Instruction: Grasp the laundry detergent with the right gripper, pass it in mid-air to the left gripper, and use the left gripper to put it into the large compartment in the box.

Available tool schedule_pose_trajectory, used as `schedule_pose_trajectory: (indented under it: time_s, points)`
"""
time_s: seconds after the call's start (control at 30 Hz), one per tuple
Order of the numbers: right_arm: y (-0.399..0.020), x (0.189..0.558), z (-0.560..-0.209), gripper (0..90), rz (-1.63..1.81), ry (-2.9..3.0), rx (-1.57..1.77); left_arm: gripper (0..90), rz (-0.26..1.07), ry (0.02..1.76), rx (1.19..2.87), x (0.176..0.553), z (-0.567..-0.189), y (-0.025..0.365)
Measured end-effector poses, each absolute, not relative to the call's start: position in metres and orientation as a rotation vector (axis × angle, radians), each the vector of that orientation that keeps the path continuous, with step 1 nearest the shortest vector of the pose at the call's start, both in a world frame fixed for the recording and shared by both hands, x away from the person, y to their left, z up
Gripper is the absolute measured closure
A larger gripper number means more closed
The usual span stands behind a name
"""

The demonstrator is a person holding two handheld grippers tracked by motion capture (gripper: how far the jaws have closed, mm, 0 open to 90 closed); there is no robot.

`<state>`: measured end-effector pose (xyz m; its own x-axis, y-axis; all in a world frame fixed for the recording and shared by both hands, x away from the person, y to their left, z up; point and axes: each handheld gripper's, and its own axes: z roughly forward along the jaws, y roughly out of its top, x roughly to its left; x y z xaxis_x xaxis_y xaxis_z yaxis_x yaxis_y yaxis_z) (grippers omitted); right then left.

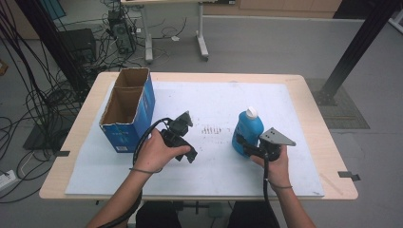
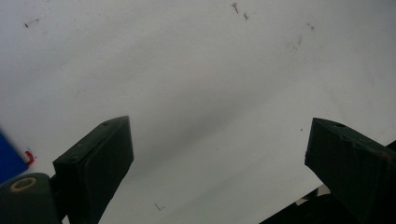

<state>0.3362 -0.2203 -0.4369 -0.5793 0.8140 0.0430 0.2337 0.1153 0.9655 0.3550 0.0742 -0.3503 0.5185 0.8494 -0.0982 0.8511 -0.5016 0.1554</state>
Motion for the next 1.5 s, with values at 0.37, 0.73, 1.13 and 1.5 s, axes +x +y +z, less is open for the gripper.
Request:
schedule_pose_trajectory:
  time_s: [0.37, 0.73, 1.13, 1.5]
  points:
    - [-0.221, 0.337, -0.436, 43.3, 1.485, 1.896, 1.013, 8.1, -0.002, 1.452, 2.568, 0.356, -0.347, 0.071]
    - [-0.221, 0.337, -0.437, 43.4, 1.487, 1.892, 1.011, 8.1, 0.009, 1.452, 2.557, 0.359, -0.345, 0.072]
    - [-0.221, 0.337, -0.436, 43.6, 1.484, 1.895, 1.009, 8.0, 0.005, 1.434, 2.562, 0.359, -0.344, 0.072]
    - [-0.222, 0.338, -0.435, 44.0, 1.488, 1.906, 1.005, 7.9, 0.016, 1.417, 2.563, 0.363, -0.336, 0.074]
